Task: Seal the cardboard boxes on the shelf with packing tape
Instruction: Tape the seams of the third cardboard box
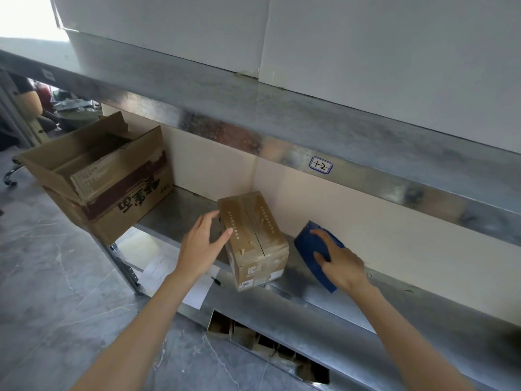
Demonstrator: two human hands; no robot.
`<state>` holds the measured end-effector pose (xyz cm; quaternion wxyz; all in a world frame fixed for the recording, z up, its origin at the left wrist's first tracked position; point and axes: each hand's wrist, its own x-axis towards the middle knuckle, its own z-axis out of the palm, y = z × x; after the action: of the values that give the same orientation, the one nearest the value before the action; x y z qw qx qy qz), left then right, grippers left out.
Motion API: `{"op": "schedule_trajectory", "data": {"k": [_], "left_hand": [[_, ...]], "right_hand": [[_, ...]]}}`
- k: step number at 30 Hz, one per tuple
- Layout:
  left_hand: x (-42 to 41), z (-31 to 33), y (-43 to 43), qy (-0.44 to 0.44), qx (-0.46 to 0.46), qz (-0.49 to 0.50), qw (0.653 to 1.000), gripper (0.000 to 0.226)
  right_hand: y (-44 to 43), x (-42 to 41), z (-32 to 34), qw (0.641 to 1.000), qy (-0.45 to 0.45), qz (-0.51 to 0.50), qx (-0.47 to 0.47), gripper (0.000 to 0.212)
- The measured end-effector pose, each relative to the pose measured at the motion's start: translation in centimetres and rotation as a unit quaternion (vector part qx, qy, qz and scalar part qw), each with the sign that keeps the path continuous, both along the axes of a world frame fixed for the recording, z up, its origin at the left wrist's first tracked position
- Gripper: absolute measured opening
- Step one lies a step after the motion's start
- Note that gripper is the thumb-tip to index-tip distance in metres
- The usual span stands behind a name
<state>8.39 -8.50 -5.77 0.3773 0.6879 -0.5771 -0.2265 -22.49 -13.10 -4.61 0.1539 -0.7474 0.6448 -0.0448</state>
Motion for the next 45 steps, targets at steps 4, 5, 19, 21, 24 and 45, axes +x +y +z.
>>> {"op": "schedule_trajectory", "data": {"k": [4,5,19,21,24,45], "left_hand": [[0.1,0.5,0.1,-0.027,-0.043,-0.041,0.998,0.046],[0.1,0.5,0.2,-0.033,-0.055,-0.052,0.997,0.044],[1.1,5.0,-0.2,0.052,0.05,-0.28,0.957,0.046],[1.0,4.7,0.2,0.054,0.059,-0.303,0.95,0.052],[0.9,3.9,0.6,0.049,0.059,-0.299,0.951,0.057],[-0.8,4.0,2.1,0.071,0.036,-0.2,0.977,0.039]], "right_hand": [[1.1,0.2,3.2,0.998,0.005,0.013,-0.067,0.05],[1.4,0.3,3.9,0.995,0.006,0.023,-0.093,0.05],[5.9,6.2,6.0,0.935,0.004,0.313,-0.169,0.055],[6.4,6.1,5.8,0.929,0.011,0.328,-0.174,0.057],[7.1,6.2,5.6,0.928,0.019,0.34,-0.153,0.058],[7.7,5.1,6.9,0.933,0.019,0.331,-0.141,0.06]]}}
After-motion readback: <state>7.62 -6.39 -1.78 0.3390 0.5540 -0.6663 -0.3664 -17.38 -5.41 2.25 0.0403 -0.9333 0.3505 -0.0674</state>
